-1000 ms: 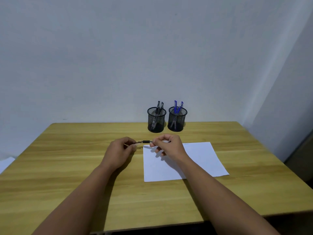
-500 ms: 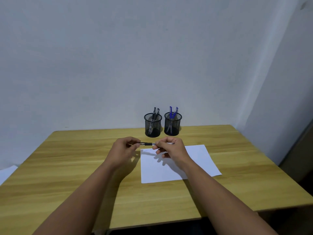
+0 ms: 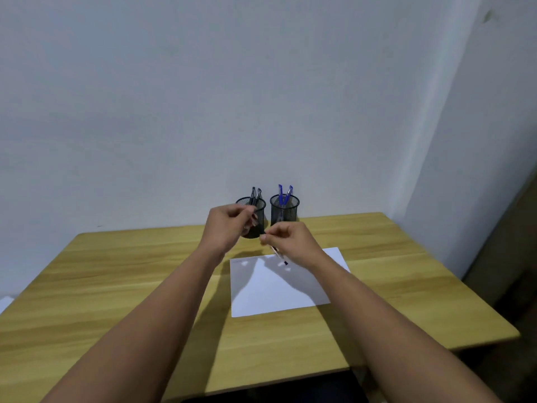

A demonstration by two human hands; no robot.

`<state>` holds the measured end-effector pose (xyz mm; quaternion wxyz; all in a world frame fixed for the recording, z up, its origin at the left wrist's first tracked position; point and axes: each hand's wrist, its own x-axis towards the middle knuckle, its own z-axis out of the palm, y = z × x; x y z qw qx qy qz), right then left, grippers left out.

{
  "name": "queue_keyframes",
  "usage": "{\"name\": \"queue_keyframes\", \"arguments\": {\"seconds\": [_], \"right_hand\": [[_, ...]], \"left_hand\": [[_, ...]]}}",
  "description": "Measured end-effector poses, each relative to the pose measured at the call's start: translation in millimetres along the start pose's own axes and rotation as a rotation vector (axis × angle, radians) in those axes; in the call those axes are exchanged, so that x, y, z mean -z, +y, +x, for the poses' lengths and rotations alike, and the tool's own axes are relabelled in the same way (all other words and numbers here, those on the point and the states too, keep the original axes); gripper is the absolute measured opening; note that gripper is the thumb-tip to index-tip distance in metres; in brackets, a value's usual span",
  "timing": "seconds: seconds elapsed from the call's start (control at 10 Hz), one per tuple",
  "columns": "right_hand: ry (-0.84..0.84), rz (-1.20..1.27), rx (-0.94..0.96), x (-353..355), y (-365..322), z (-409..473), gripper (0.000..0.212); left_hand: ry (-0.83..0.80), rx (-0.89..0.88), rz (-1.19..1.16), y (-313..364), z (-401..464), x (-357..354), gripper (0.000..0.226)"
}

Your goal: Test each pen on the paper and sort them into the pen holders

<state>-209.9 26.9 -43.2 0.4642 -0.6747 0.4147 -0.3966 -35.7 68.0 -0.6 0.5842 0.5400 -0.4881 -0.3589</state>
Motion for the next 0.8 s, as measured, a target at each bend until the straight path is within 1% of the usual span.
{"name": "queue_keyframes", "arguments": {"seconds": [0.1, 0.2, 0.3, 0.4, 0.5, 0.6, 0.7, 0.8], "right_hand": [[0.125, -0.133, 0.014, 16.7, -11.0, 41.5, 0.018], [0.270, -0.181, 0.072, 29.5, -22.6, 82.5, 0.011], [0.293, -0.222, 0.133, 25.8, -34.3, 117.8, 0.014], [0.314, -0.257, 0.160, 17.6, -33.8, 154.2, 0.013], [0.295, -0.289, 0.091, 3.1, -23.9, 177.6, 0.014], [0.234, -0.411, 0.011, -11.6, -12.6, 178.6, 0.015], [0.217, -0.441, -0.076, -15.4, -2.9, 168.2, 0.013], [0.315, -0.223, -0.026, -8.3, -18.9, 147.7, 0.010]], "left_hand": [[0.056, -0.037, 0.104, -7.9, 25.6, 6.9, 0.027], [0.107, -0.030, 0.328, -32.3, 50.6, 14.0, 0.046], [0.113, 0.006, 0.483, -62.8, 78.5, 14.5, 0.075], [0.108, 0.051, 0.539, -88.7, 105.5, 11.6, 0.102], [0.091, 0.071, 0.616, -102.7, 118.6, 5.6, 0.111], [0.083, 0.035, 0.688, -112.3, 117.8, -1.5, 0.089], [0.069, 0.038, 0.670, -113.0, 112.1, -1.6, 0.077], [0.115, 0.010, 0.760, -110.2, 100.7, 3.2, 0.082]]}}
